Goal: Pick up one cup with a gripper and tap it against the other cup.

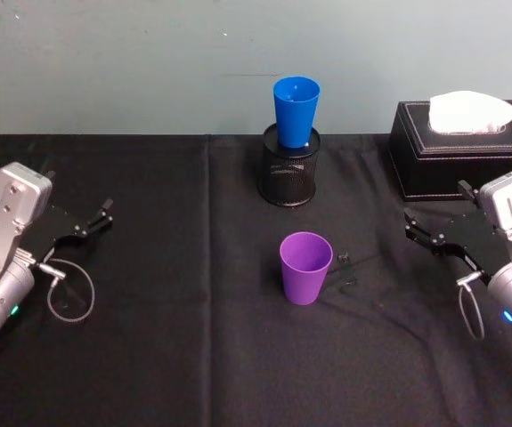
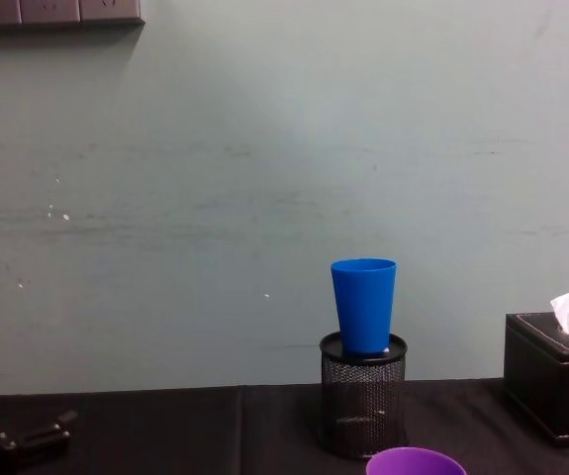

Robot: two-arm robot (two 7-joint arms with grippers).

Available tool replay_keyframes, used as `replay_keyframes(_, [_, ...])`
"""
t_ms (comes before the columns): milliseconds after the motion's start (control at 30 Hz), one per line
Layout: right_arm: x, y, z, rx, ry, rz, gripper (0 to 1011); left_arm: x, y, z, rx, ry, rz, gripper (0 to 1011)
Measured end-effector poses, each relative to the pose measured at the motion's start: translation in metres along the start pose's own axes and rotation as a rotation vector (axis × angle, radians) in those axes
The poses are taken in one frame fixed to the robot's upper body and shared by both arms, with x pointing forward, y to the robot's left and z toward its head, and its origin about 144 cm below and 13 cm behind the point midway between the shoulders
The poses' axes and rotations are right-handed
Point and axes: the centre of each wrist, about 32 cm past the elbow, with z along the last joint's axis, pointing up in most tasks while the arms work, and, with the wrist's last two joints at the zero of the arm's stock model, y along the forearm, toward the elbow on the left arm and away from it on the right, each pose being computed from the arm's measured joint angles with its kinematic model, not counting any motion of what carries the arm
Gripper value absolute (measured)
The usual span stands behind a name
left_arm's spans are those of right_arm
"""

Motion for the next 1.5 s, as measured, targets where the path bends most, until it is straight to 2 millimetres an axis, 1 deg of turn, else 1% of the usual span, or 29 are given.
replay_keyframes(1500, [0.0,0.0,0.0,0.0,0.0,0.0,1003,0.0,0.0,0.0,0.0,0.0,0.0,1005])
